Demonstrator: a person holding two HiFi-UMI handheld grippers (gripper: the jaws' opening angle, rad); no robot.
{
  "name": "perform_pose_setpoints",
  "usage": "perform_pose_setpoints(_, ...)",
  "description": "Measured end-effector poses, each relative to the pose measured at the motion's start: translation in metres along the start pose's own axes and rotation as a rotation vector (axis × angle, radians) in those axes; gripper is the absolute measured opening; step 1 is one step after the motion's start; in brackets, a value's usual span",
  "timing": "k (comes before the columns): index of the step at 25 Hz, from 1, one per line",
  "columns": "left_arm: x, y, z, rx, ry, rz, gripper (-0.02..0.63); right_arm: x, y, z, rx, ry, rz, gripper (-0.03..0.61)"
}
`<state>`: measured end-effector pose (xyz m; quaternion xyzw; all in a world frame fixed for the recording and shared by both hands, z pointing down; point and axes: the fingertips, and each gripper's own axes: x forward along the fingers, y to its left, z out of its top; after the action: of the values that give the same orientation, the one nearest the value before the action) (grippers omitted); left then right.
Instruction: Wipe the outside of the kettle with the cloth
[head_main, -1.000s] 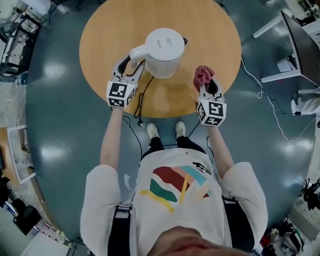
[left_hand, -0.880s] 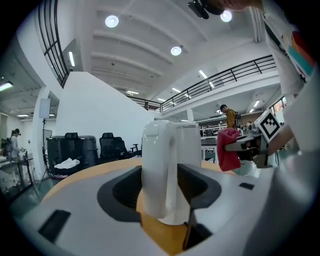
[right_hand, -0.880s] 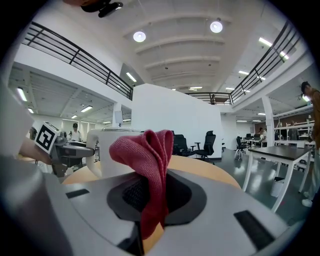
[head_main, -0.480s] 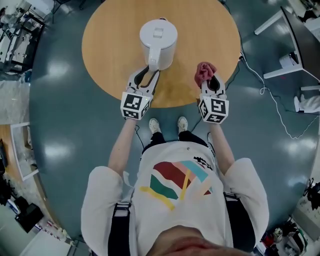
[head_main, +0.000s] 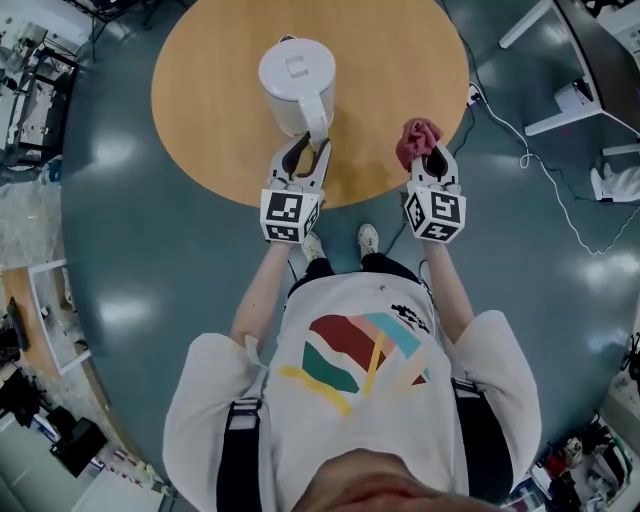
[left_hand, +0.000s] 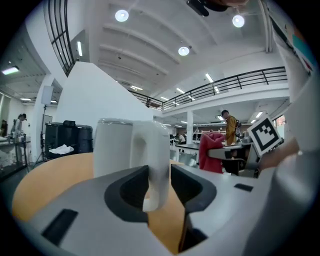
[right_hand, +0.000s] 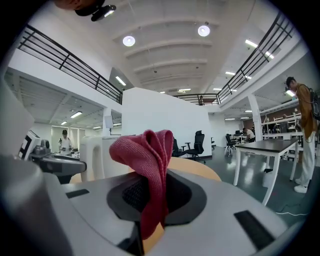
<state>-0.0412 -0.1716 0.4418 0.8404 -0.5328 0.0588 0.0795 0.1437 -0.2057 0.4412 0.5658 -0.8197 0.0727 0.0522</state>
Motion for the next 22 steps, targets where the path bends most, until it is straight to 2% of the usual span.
perform_pose_setpoints(3, 0.010, -0.022, 0.001, -0.013, 0.003, -0.114, 0.181, 0.001, 0.001, 0.001, 0.008, -0.002, 0.000, 0.047)
perform_pose_setpoints(6, 0.022, -0.029, 0.002, 0.002, -0.007, -0.158, 0.181, 0.002, 0.005, 0.002, 0.009, -0.007, 0.009, 0.048)
perform_pose_setpoints(11, 0.047, -0.032, 0.003, 0.050, -0.006, -0.164, 0.181, -0.002, 0.003, -0.001, 0.007, -0.001, 0.006, 0.047)
perform_pose_setpoints(22, 0.090, -0.029, 0.013, -0.001, -0.022, -0.087, 0.181, -0.019, -0.016, -0.003, 0.019, 0.009, -0.059, 0.048)
